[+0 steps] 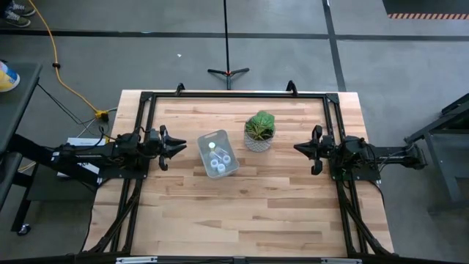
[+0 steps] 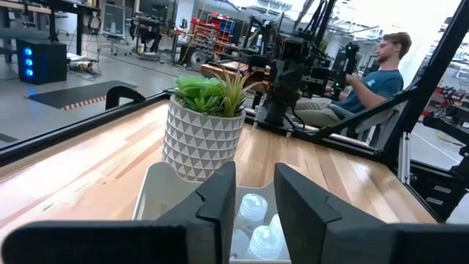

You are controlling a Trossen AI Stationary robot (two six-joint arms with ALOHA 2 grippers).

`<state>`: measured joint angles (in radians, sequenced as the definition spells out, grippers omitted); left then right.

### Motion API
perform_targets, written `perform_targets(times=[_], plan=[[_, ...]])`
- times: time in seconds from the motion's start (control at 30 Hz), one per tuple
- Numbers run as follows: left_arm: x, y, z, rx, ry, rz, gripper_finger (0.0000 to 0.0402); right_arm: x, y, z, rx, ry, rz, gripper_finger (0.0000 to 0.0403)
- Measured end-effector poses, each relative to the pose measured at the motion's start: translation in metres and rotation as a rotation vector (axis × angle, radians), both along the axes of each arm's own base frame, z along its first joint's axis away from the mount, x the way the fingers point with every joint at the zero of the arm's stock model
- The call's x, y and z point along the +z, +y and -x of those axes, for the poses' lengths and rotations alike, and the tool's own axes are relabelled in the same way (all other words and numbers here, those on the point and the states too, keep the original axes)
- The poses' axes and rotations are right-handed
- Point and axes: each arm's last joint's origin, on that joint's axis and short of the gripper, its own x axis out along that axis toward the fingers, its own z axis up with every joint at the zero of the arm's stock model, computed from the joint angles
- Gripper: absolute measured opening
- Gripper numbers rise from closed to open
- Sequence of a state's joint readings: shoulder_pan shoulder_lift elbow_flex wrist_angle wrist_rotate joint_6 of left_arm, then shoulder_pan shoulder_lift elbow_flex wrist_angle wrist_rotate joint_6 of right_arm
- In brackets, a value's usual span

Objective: Pick and place pill bottles into a basket
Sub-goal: Return to Home Position

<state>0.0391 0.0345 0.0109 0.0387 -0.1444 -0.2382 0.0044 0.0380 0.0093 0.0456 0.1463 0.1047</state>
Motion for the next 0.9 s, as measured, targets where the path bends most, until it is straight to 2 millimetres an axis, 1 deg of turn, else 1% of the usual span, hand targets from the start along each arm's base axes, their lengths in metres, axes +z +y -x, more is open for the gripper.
perform_targets(times=[0.2,0.9], plan=[[0.0,0.0,0.0,0.0,0.0,0.0,0.0126,-0.0002,0.0,0.0,0.0,0.002,0.0,0.0007],[-0.0003,0.0,0.0,0.002,0.001,0.0,0.0129,-0.0005,0.0,0.0,0.0,0.004,0.0,0.0007]])
